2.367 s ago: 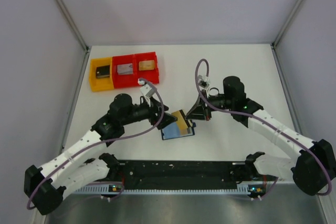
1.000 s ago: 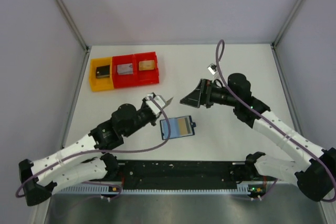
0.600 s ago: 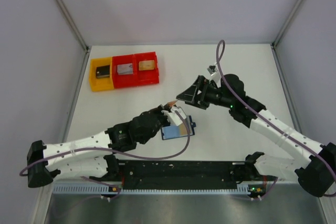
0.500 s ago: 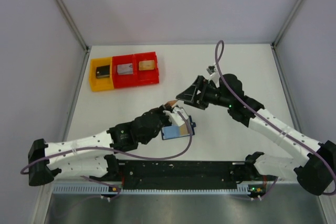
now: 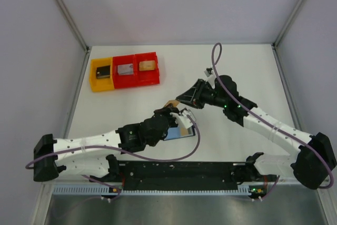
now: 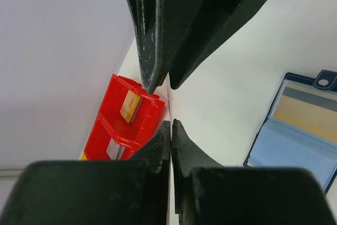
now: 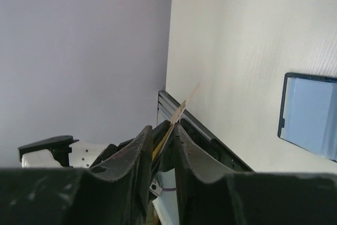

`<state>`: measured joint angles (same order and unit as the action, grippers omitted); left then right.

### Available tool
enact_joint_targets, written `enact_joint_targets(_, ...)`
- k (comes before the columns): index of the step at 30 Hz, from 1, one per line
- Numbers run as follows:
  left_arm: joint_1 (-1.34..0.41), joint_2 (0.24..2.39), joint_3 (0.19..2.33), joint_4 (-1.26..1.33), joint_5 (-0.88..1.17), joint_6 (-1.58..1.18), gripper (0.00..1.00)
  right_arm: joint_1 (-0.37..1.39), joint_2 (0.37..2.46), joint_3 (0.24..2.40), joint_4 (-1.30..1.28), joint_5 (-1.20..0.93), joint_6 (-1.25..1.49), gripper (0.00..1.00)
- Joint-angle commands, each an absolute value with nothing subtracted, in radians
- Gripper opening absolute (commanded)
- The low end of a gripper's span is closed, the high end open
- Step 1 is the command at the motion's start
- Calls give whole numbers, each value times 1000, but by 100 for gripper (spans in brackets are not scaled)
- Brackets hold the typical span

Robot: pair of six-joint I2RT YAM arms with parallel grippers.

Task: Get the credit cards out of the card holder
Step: Place the credit card in the storage box.

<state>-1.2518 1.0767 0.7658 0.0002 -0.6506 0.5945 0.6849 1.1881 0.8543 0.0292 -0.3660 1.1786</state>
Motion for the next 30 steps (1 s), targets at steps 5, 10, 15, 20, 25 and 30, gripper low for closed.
enact_joint_targets(5,-1273,1109,804,66,-672,617,0,703,1209,819,121,-419,1221,0)
enact_joint_targets(10,-1281,1088,805,32,-686,548,49,678,1192,770,156,-407,1220,0)
enact_joint_targets(15,-1279,999,781,9,-683,381,80,605,1167,704,247,-422,1206,0)
enact_joint_targets(20,-1214,875,747,-44,-560,96,85,545,1131,585,444,-433,1207,0)
enact_joint_targets(25,-949,729,629,26,-246,-346,85,518,1111,479,658,-430,1209,0)
enact_joint_targets(30,-761,673,459,227,-34,-750,83,520,1114,416,842,-414,1238,0)
